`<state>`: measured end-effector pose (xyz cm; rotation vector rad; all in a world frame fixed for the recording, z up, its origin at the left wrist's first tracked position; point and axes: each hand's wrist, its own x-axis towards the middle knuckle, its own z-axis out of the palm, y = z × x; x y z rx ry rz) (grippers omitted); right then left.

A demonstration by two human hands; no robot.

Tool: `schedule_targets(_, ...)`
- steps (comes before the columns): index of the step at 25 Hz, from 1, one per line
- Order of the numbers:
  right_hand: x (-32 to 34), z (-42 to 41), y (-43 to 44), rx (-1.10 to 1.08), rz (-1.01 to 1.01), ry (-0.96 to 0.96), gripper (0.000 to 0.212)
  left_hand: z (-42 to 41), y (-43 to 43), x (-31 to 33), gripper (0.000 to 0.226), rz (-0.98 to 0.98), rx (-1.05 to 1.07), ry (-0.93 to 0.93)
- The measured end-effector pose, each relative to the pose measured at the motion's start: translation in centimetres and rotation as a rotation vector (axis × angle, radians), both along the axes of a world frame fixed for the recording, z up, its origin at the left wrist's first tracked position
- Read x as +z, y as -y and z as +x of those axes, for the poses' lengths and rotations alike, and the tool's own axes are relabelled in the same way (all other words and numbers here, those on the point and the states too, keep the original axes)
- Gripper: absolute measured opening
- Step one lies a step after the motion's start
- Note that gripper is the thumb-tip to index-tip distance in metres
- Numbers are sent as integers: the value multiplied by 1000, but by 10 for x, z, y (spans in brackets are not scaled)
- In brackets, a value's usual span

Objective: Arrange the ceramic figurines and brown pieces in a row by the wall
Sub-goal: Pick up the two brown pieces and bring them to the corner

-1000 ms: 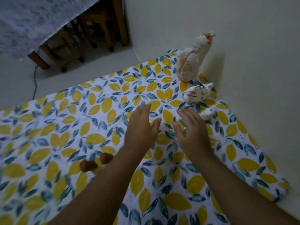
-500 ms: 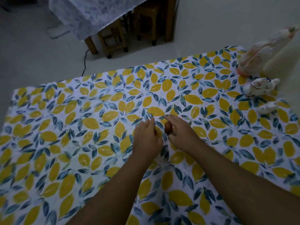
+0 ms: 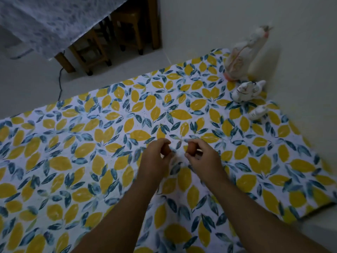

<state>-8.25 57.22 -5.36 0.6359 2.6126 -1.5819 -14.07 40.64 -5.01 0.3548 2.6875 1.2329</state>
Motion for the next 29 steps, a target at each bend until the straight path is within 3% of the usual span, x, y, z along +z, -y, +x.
schedule_targets(6,2,39,-134,-413,106,-52,34,-2,-160,4,52,41,-311,36)
schedule_targets(12,-13,63,-221,-670,165,-39,31,-3,-293,-8,44,89,-493,62)
schedule_targets(18,-26,74,-249,-655,155,-35,36,-13,-344,-26,46,94,-596,48)
schedule_targets(24,-24,77,-251,-617,214,5,36,-10,-342,-29,40,87,-544,69)
schedule_targets(29,-24,76,-254,-590,187,18,49,-9,-340,-27,56,77,-524,134)
